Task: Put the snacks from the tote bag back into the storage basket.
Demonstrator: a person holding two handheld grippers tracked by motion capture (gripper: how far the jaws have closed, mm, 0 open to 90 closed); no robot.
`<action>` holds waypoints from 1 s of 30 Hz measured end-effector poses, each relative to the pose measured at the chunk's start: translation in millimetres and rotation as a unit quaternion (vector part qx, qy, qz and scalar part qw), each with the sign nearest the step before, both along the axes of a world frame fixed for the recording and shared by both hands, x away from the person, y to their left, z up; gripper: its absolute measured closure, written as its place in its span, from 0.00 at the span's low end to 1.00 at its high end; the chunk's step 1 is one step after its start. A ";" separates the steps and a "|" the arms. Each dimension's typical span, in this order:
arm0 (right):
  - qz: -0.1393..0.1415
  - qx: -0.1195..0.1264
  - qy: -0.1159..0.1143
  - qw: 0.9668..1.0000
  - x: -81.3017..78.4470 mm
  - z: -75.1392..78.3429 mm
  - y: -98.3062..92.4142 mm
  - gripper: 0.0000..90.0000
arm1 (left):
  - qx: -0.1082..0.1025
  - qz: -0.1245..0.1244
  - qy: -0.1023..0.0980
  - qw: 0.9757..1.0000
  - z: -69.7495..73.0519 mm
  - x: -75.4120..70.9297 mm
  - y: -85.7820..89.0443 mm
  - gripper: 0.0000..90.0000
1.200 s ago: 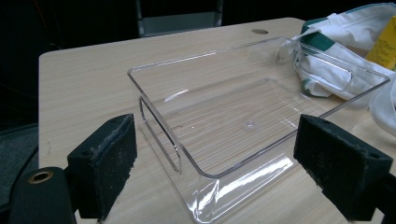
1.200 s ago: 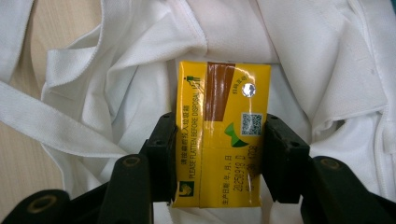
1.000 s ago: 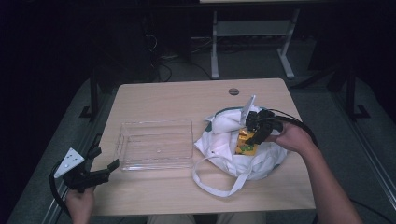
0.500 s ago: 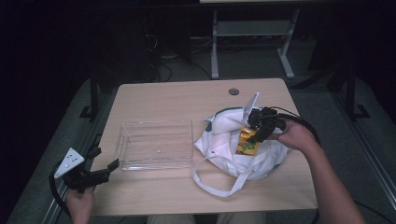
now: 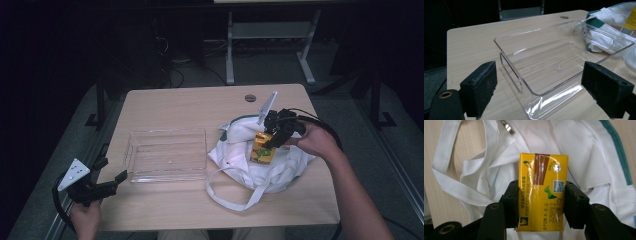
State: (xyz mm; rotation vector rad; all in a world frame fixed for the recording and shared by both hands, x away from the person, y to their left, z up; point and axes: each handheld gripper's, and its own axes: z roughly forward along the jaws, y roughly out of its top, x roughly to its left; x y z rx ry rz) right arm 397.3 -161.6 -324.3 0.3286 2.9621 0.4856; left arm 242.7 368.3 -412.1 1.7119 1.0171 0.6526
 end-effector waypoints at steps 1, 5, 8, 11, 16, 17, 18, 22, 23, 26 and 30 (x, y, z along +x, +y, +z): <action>0.001 0.000 -0.001 1.000 0.1 2.3 1.2 0.59 | 0.000 0.000 0.000 1.000 0.0 0.1 0.0 0.14; 0.004 0.004 -0.005 1.000 0.9 11.2 5.4 0.59 | 0.000 -0.001 0.001 1.000 0.1 0.2 -0.2 0.14; 0.008 0.011 -0.006 1.000 2.3 17.7 8.8 0.59 | 0.001 0.000 0.001 1.000 0.3 0.1 -0.3 0.14; 0.010 0.015 -0.006 1.000 3.8 24.7 14.5 0.59 | -0.001 0.000 0.001 1.000 0.0 0.4 -0.8 0.14; 0.021 0.016 -0.011 1.000 6.4 37.0 27.3 0.59 | 0.000 0.000 0.001 1.000 0.2 0.8 -0.9 0.14; 0.024 0.018 -0.010 0.999 7.5 39.4 29.7 0.59 | 0.000 0.000 0.001 1.000 0.2 0.8 -0.9 0.14; 0.028 0.019 -0.011 0.999 8.3 42.1 32.8 0.59 | -0.003 0.000 0.000 1.000 0.0 1.1 -0.8 0.14; 0.036 0.018 -0.014 0.999 11.4 49.3 42.1 0.59 | -0.006 0.000 0.001 1.000 -0.3 1.8 -0.6 0.14; 0.036 0.019 -0.014 0.999 11.9 51.0 44.8 0.59 | -0.003 -0.001 0.002 1.000 -0.2 1.8 -0.4 0.14; 0.041 0.024 -0.013 0.999 14.2 55.6 51.6 0.59 | -0.004 -0.001 0.001 1.000 -0.1 1.7 -0.9 0.14; 0.045 0.025 -0.011 0.999 16.0 58.7 59.4 0.59 | -0.002 -0.002 0.002 1.000 -0.4 2.2 -0.9 0.14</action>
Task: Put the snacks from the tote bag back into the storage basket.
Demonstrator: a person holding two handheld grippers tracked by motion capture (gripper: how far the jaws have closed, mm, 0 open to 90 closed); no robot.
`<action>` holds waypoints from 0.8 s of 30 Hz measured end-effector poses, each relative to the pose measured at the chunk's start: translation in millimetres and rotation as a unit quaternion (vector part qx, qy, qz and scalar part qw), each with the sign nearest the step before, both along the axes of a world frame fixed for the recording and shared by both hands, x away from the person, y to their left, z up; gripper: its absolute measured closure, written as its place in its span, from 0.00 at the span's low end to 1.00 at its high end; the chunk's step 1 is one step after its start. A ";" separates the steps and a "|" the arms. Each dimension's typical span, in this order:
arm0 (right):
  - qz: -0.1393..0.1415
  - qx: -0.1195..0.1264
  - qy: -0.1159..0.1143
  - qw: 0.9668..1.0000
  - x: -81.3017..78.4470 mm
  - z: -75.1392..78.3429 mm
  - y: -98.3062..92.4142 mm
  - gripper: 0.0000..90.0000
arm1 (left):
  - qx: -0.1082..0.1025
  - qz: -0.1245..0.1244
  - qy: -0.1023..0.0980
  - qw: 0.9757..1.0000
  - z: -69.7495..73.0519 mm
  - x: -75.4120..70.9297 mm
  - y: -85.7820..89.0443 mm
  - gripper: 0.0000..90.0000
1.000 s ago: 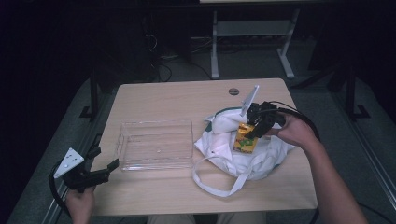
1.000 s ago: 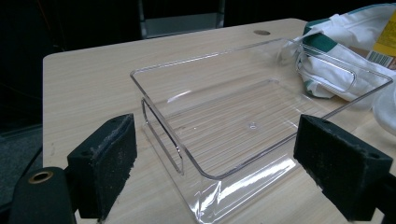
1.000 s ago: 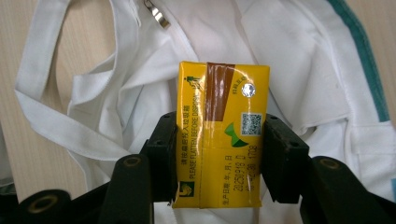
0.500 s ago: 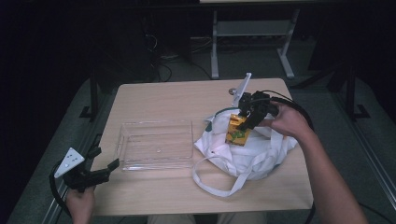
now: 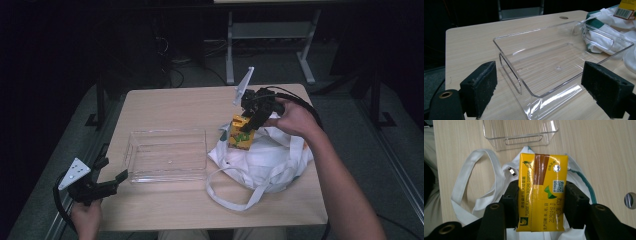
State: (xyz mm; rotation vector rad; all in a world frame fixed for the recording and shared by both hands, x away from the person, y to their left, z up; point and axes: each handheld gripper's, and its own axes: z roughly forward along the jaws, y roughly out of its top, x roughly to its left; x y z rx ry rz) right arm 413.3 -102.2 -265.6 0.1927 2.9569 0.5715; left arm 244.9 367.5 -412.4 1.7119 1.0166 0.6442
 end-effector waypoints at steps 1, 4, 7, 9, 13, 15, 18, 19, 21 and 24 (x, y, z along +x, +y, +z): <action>0.006 -0.003 -0.002 1.000 1.2 1.4 6.5 0.59 | 0.001 0.001 0.001 1.000 0.3 -0.5 0.1 0.14; 0.014 -0.001 0.000 1.000 2.6 2.8 13.6 0.59 | -0.001 0.002 -0.001 1.000 0.4 -1.2 -0.2 0.14; 0.020 -0.001 0.000 1.000 3.8 4.9 21.8 0.59 | 0.000 0.002 -0.001 1.000 0.4 -1.3 -0.2 0.14; 0.024 -0.003 -0.001 1.000 5.2 6.7 27.3 0.59 | -0.001 0.003 -0.001 1.000 0.2 -1.3 -0.1 0.14; 0.030 0.003 0.001 1.000 9.2 9.9 36.1 0.59 | -0.005 0.004 -0.002 1.000 0.1 -1.6 0.4 0.14; 0.033 0.004 -0.001 0.999 11.1 11.2 39.9 0.59 | -0.003 0.005 -0.002 1.000 0.1 -1.7 0.5 0.14; 0.033 0.005 -0.002 0.999 12.3 12.6 43.7 0.59 | -0.004 0.004 -0.002 1.000 0.1 -1.7 0.6 0.14; 0.036 0.005 -0.001 0.999 13.9 13.6 48.7 0.59 | -0.003 0.006 -0.002 1.000 0.1 -1.7 0.7 0.14; 0.039 0.005 0.000 0.999 14.6 14.3 53.0 0.59 | -0.004 0.005 -0.002 1.000 0.0 -1.6 0.7 0.14; 0.044 0.006 0.000 0.999 16.0 14.3 58.0 0.59 | 0.002 0.003 -0.001 1.000 0.0 -1.7 0.8 0.14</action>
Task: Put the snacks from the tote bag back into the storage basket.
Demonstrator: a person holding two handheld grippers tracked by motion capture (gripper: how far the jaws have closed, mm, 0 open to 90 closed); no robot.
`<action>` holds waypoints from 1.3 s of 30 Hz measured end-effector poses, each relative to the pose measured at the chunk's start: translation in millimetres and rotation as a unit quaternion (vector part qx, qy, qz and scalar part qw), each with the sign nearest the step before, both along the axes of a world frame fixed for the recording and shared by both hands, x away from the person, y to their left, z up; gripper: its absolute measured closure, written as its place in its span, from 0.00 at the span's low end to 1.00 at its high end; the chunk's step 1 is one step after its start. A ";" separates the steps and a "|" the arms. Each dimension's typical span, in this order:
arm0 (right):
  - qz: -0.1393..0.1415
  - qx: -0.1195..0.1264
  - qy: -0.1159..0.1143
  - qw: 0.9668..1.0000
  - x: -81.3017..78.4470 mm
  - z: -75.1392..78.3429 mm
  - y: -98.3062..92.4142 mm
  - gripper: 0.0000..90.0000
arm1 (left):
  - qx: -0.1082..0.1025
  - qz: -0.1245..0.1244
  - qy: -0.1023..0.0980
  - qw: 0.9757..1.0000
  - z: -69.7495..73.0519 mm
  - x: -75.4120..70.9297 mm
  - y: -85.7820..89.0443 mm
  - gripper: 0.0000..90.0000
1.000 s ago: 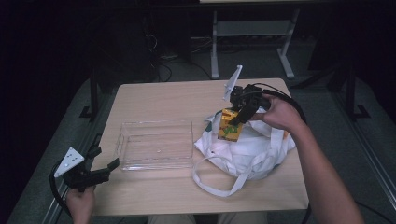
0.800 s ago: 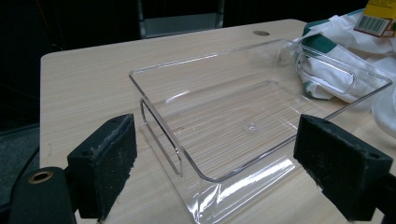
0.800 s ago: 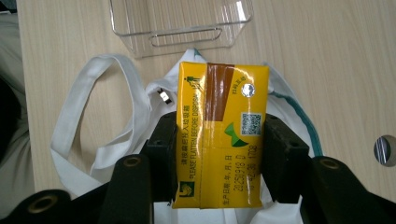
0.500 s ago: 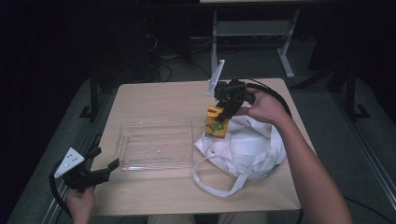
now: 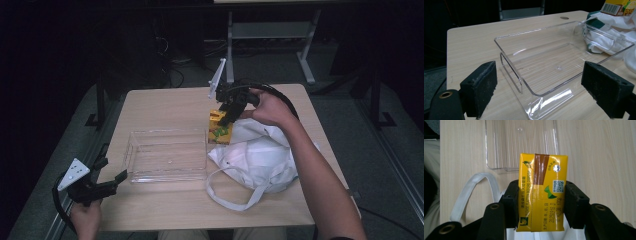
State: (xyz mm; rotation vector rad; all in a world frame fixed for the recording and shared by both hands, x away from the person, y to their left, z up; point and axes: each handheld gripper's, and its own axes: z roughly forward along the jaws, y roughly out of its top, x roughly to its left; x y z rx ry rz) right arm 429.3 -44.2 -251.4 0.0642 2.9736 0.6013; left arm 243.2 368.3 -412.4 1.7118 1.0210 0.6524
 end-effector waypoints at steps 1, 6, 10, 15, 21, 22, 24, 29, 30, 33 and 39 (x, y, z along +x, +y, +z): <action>0.000 -0.001 0.002 1.000 0.5 -0.1 2.1 0.59 | 0.000 0.001 0.001 1.000 -0.1 -0.2 -0.6 0.14; 0.008 -0.003 0.001 1.000 4.7 -0.9 15.8 0.59 | 0.000 0.001 -0.001 1.000 0.1 -0.7 0.4 0.14; 0.018 0.002 0.003 1.000 5.6 0.3 25.6 0.59 | -0.003 0.002 0.000 1.000 -0.2 -0.8 1.6 0.14; 0.024 0.002 0.001 1.000 7.3 1.2 36.8 0.59 | -0.002 0.002 -0.002 1.000 0.2 -1.3 2.4 0.14; 0.022 -0.002 0.001 1.000 14.0 -3.1 48.4 0.59 | -0.002 0.005 -0.007 1.000 0.7 -2.6 2.6 0.14; 0.024 -0.003 -0.001 1.000 15.4 -3.2 50.2 0.59 | -0.002 0.005 -0.007 1.000 0.7 -2.7 2.8 0.14; 0.023 0.000 0.002 1.000 17.7 -3.4 54.1 0.59 | -0.003 0.004 -0.006 1.000 0.6 -2.6 2.8 0.14; 0.027 0.000 0.003 1.000 21.2 -3.0 61.8 0.59 | -0.002 0.006 -0.006 1.000 0.5 -3.0 3.7 0.14; 0.028 -0.001 0.002 1.000 21.9 -3.1 63.0 0.59 | -0.002 0.006 -0.006 1.000 0.4 -2.9 4.0 0.14; 0.028 -0.002 0.004 1.000 24.3 -4.3 67.5 0.59 | -0.005 0.008 -0.006 1.000 0.5 -3.7 4.7 0.14; 0.032 -0.002 0.007 0.999 25.8 -8.0 75.4 0.58 | -0.008 0.009 -0.007 1.000 0.8 -4.0 6.3 0.14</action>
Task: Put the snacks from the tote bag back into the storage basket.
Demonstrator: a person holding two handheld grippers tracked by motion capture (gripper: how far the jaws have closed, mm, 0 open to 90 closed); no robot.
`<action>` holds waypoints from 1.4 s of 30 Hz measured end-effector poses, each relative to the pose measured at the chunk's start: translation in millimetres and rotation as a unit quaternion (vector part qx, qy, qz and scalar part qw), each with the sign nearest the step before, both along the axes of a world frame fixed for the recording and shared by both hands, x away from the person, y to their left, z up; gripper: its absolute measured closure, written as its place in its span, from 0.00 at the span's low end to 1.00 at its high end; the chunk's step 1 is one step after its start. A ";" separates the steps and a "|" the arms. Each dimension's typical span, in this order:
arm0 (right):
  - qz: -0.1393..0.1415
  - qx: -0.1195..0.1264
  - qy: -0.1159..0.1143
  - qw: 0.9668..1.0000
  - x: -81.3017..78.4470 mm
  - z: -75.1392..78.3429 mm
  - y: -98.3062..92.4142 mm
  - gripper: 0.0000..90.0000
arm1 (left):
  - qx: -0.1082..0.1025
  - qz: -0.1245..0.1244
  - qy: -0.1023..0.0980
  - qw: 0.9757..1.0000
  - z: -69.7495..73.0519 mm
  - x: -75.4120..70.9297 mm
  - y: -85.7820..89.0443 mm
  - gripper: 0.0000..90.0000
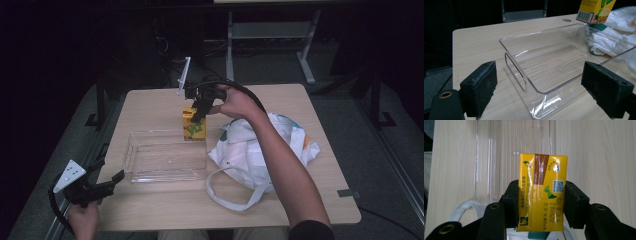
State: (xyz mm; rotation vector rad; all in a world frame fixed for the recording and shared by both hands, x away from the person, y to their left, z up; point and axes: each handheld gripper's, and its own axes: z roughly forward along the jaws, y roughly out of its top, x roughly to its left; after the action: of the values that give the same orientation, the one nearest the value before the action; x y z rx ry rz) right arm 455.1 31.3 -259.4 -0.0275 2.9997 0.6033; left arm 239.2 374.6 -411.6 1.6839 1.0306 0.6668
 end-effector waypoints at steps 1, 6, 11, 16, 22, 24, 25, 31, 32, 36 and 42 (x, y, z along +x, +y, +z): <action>0.000 0.000 0.000 1.000 0.0 0.0 0.0 0.58 | 0.000 0.000 0.000 1.000 0.0 0.0 0.0 0.14; 0.002 -0.003 -0.001 1.000 1.1 -2.6 4.7 0.58 | 0.000 -0.003 0.002 1.000 -0.6 1.0 -1.2 0.14; 0.003 -0.005 0.000 1.000 3.4 -6.2 7.6 0.59 | 0.002 -0.003 0.003 1.000 -0.8 -0.1 -1.8 0.14; 0.001 -0.004 0.003 1.000 7.0 -9.7 10.9 0.58 | 0.002 -0.003 0.002 1.000 -0.7 0.0 -1.0 0.14; 0.007 -0.007 0.002 1.000 10.7 -16.8 17.4 0.58 | 0.003 -0.003 0.001 1.000 -0.3 -0.5 -1.5 0.14; 0.003 -0.010 0.005 1.000 11.4 -18.9 18.9 0.58 | 0.002 -0.003 0.000 1.000 -0.1 -0.6 -1.4 0.14; 0.003 -0.010 0.005 1.000 11.4 -18.9 18.9 0.58 | 0.002 -0.003 0.000 1.000 -0.1 -0.6 -1.4 0.14; 0.009 -0.019 0.006 1.000 14.1 -25.7 22.2 0.58 | -0.003 -0.002 -0.001 1.000 -0.4 -0.4 -0.8 0.14; 0.012 -0.019 0.004 1.000 14.9 -26.3 22.4 0.58 | -0.003 -0.001 -0.002 1.000 -0.3 -0.6 -0.9 0.14; 0.012 -0.019 0.005 1.000 16.8 -29.9 22.3 0.58 | 0.000 -0.002 -0.001 1.000 0.3 -0.6 -1.2 0.14; 0.015 -0.019 0.006 1.000 18.4 -34.6 23.1 0.58 | 0.000 -0.003 0.000 1.000 0.6 -0.7 -1.6 0.14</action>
State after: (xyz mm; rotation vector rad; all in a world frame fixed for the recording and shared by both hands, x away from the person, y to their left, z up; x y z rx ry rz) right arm 473.5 54.4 -294.1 -0.0702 3.0279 0.5500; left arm 238.5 373.0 -411.1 1.6863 1.0262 0.6627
